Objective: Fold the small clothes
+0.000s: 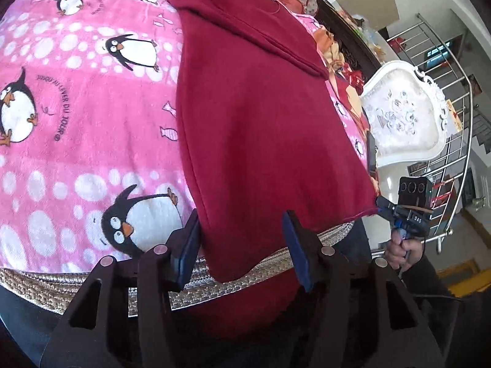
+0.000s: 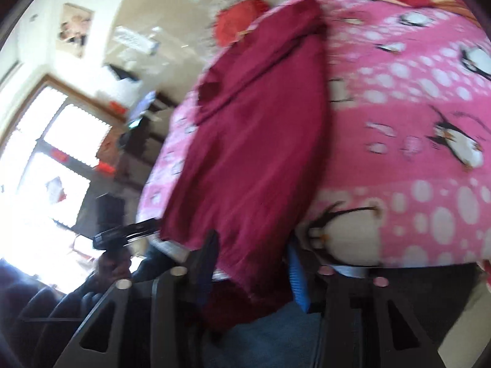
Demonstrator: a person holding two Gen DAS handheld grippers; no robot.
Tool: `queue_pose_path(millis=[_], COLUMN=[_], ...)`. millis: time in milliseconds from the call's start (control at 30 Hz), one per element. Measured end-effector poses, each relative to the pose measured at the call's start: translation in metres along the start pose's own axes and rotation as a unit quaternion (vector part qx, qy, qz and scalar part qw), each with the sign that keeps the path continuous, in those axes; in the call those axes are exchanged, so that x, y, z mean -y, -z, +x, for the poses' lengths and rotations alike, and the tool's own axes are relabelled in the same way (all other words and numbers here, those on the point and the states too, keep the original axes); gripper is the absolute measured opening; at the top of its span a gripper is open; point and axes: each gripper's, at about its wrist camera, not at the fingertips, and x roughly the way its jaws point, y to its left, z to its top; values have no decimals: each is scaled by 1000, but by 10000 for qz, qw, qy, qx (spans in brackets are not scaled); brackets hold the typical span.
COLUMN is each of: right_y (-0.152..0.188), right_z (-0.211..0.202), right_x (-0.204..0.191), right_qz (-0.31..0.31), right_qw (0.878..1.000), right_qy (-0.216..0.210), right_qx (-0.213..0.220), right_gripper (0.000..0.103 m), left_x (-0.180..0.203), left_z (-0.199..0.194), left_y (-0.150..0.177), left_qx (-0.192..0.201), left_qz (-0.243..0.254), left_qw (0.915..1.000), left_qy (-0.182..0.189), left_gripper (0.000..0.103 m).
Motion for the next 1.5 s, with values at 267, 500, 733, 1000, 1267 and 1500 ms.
queue_pose_path(millis=[267, 500, 733, 1000, 1267, 1500], right_y=[-1, -44, -146, -278, -312, -287], right_z=[14, -28, -13, 40, 77, 37], right_x=[9, -31, -35, -14, 33, 11], right_qz=[259, -463, -748, -651, 97, -297], right_qw=[9995, 9953, 9807, 9720, 9767, 9685], right_qy=[177, 109, 427, 801, 1108, 840], right_qx=[3, 846, 1754, 2109, 1833, 2324], right_gripper=[22, 7, 7, 7, 22, 44], left_x=[3, 40, 22, 13, -18, -4], left_z=[6, -28, -29, -5, 56, 0], left_y=[-4, -38, -151, -284, -327, -306], left_qx=[33, 881, 1782, 2114, 1243, 2132], left_qz=[-94, 290, -370, -361, -354, -149], left_qw=[9989, 9955, 9833, 9760, 9820, 9622], left_qy=[-455, -173, -27, -374, -1378, -1691], left_gripper=[8, 7, 7, 7, 16, 69])
